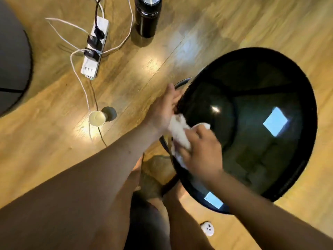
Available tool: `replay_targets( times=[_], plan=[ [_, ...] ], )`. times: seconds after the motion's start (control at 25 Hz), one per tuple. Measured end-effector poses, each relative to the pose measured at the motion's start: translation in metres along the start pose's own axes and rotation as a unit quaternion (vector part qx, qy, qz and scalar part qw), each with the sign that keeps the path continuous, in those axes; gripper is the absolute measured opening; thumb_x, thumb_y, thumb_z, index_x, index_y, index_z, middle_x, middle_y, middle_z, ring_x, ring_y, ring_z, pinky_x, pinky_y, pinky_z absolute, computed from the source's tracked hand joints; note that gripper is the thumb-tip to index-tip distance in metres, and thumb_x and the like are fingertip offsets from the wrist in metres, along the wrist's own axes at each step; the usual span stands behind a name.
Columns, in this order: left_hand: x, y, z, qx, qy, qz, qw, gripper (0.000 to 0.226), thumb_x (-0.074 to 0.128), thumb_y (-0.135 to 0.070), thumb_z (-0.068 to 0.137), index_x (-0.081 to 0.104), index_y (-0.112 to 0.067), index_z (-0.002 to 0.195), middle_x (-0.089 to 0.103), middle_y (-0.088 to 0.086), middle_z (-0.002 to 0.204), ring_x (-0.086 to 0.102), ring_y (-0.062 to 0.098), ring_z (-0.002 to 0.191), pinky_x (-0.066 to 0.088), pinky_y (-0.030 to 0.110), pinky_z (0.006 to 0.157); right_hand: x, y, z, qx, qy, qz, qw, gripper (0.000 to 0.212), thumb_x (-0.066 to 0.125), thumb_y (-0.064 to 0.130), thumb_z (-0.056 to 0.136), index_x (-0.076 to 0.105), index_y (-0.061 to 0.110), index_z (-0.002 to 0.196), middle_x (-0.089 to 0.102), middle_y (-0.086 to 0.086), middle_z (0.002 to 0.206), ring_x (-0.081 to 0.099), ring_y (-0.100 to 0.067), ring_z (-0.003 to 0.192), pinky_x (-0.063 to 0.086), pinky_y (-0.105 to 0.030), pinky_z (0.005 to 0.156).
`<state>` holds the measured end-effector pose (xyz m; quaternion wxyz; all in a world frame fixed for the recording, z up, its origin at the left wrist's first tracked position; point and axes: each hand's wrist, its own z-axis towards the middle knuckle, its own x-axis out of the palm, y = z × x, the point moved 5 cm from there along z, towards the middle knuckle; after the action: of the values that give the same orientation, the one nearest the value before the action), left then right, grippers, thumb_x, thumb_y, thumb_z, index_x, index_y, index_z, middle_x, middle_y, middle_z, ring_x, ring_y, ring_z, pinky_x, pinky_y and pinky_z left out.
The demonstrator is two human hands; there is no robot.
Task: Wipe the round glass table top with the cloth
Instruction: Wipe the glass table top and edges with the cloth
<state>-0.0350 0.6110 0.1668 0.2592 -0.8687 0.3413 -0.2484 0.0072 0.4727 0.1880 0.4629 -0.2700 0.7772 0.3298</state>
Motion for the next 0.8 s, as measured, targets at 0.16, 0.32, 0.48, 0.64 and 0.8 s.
replay_targets(
  times=[0.16,0.32,0.48,0.64,0.8],
  plan=[
    [-0.030,0.023,-0.006,-0.023,-0.051,-0.120,0.991,0.069,0.011,-0.056,0.102,0.054,-0.012,0.135,0.055,0.011,0.144,0.052,0.025,0.133,0.037,0.043,0.114,-0.031,-0.001,-0.022,-0.084,0.090,0.038,0.992,0.032,0.049,0.048,0.088,0.067,0.023,0.098,0.057,0.000,0.095,0.058,-0.024,0.087,0.050,-0.035,0.064],
    [-0.044,0.056,-0.011,-0.018,-0.157,-0.145,0.977,0.063,0.014,-0.047,0.105,0.061,-0.011,0.126,0.061,0.010,0.135,0.057,0.022,0.123,0.039,0.041,0.111,-0.104,-0.025,0.132,-0.081,-0.068,-0.062,0.992,0.041,0.055,0.048,0.086,0.066,0.010,0.095,0.061,-0.019,0.106,0.057,-0.038,0.101,0.045,-0.041,0.085],
    [-0.034,0.069,-0.025,0.029,-0.185,-0.119,0.975,0.055,0.018,-0.046,0.105,0.060,-0.019,0.128,0.058,0.004,0.139,0.054,0.013,0.123,0.041,0.027,0.099,-0.056,0.001,0.173,-0.158,0.043,-0.252,0.954,0.058,0.041,0.064,0.088,0.066,0.013,0.096,0.066,-0.021,0.100,0.059,-0.043,0.094,0.045,-0.047,0.085],
    [-0.056,0.060,-0.035,0.055,-0.285,-0.156,0.944,0.058,0.027,-0.054,0.097,0.061,-0.020,0.129,0.060,0.001,0.138,0.054,0.013,0.127,0.042,0.025,0.102,0.006,0.069,0.066,-0.350,0.195,-0.252,0.881,0.065,0.030,0.071,0.089,0.075,0.024,0.093,0.070,-0.005,0.088,0.060,-0.030,0.089,0.041,-0.043,0.090],
    [-0.067,0.039,-0.029,0.088,-0.316,-0.113,0.938,0.055,0.026,-0.054,0.090,0.064,-0.026,0.118,0.064,-0.004,0.128,0.057,0.013,0.122,0.041,0.026,0.102,0.012,0.062,0.019,-0.514,0.301,-0.193,0.780,0.046,0.052,0.059,0.090,0.075,0.019,0.090,0.071,-0.005,0.094,0.060,-0.031,0.091,0.043,-0.042,0.087]
  ],
)
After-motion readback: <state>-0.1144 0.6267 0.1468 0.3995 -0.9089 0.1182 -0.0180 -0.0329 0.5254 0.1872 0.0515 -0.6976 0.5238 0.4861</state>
